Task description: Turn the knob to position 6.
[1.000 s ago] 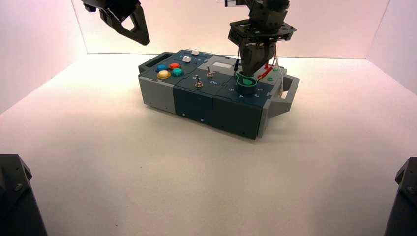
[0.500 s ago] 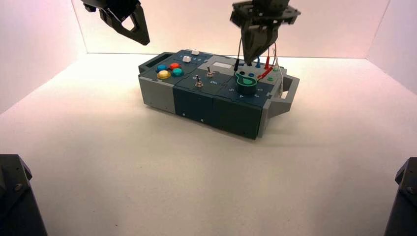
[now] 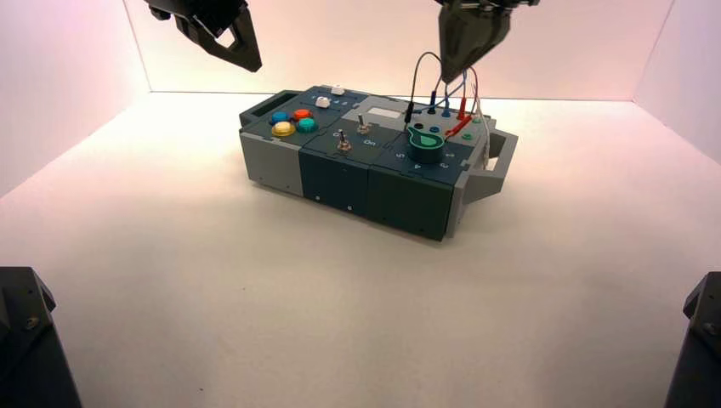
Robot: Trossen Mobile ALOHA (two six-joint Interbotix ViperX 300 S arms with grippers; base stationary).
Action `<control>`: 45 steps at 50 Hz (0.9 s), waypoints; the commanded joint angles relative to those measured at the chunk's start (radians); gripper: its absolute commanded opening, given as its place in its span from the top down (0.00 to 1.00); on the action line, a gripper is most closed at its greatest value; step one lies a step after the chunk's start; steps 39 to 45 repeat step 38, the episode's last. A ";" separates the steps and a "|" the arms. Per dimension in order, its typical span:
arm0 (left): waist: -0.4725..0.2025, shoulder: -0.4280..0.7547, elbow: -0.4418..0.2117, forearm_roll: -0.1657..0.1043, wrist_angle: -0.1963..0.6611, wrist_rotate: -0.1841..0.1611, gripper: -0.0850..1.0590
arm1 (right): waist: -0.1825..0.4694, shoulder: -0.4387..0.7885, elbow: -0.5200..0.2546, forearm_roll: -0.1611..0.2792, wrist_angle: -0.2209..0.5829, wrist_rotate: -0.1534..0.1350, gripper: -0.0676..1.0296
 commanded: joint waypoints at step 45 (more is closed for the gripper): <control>0.043 -0.063 0.034 0.002 -0.091 0.003 0.95 | 0.006 -0.075 0.121 -0.038 -0.181 -0.011 0.96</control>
